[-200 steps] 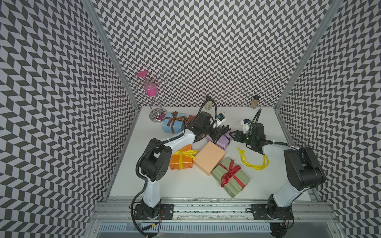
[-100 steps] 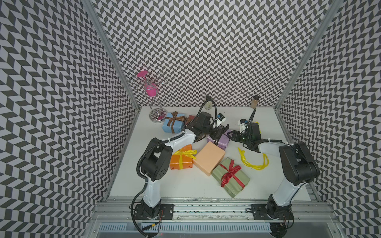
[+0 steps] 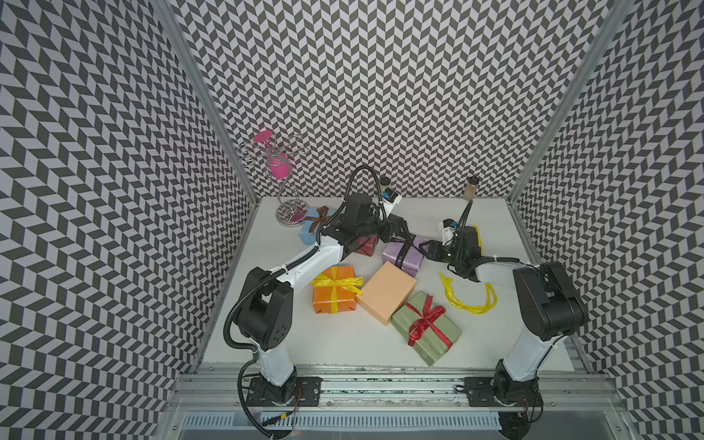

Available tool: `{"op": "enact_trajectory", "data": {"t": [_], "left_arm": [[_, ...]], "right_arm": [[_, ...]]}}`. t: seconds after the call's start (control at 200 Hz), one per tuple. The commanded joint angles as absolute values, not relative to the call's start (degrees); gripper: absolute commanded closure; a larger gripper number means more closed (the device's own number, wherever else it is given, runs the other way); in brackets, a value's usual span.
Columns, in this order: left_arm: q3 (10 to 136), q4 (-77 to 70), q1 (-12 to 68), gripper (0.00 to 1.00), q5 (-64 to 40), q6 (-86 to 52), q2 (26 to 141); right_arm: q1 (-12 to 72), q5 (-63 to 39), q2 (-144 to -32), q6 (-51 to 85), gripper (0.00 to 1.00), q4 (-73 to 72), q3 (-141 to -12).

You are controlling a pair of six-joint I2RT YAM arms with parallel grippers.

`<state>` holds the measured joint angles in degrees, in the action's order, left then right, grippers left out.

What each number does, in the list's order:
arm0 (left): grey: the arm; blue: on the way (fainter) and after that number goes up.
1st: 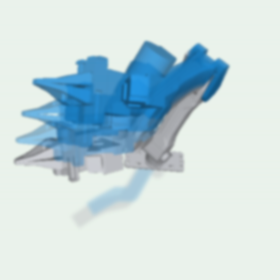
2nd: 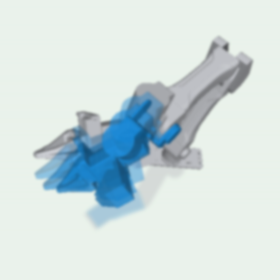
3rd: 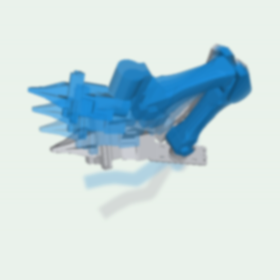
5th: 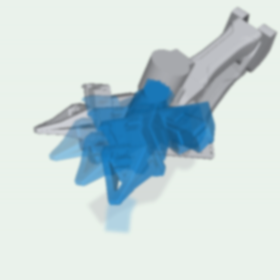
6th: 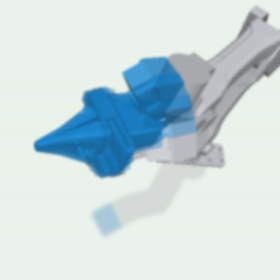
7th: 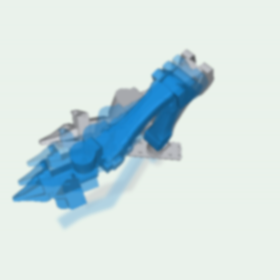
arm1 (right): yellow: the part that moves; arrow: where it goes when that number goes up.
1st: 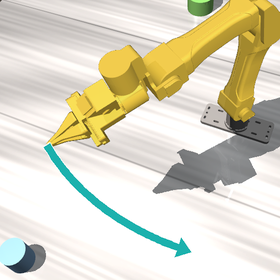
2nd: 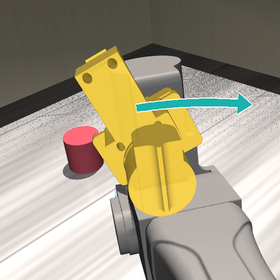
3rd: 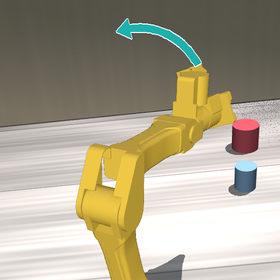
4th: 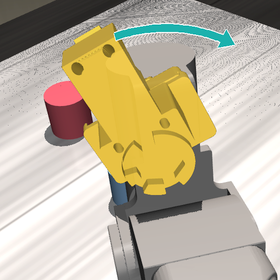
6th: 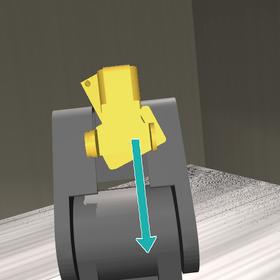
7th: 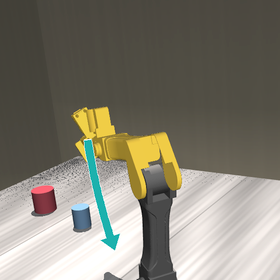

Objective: Untie the ribbon bows on the gift boxes
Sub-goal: Untie the ribbon from the gift box.

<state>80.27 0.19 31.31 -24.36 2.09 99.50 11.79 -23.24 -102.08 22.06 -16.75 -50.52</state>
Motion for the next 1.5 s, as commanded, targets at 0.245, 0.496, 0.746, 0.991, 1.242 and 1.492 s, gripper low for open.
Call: {"op": "enact_trajectory", "data": {"t": [0.245,0.496,0.746,0.991,1.242,1.492], "left_arm": [[77.8,-5.7,30.3,1.00,-21.7,-1.7,87.4],[73.6,-8.1,30.1,1.00,-18.6,-1.9,81.6],[71.0,-7.9,29.8,0.94,-17.8,-1.4,80.9],[69.9,-5.2,29.6,0.85,-14.6,-2.4,86.7],[71.1,-2.6,29.2,0.74,-13.4,-3.7,92.9],[68.2,-3.6,30.0,0.51,-14.6,-3.9,98.5]], "right_arm": [[11.9,-19.5,-104.3,21.0,0.52,-12.6,-49.5],[11.9,-19.7,-104.0,21.0,0.52,-12.3,-49.4],[11.8,-19.9,-102.0,19.1,0.52,-11.6,-49.7],[11.9,-17.1,-96.1,11.9,0.53,-6.1,-52.6],[11.9,-15.3,-90.7,4.3,0.60,-1.5,-54.3],[11.9,-21.8,-91.2,1.7,0.68,-1.4,-52.8]]}}
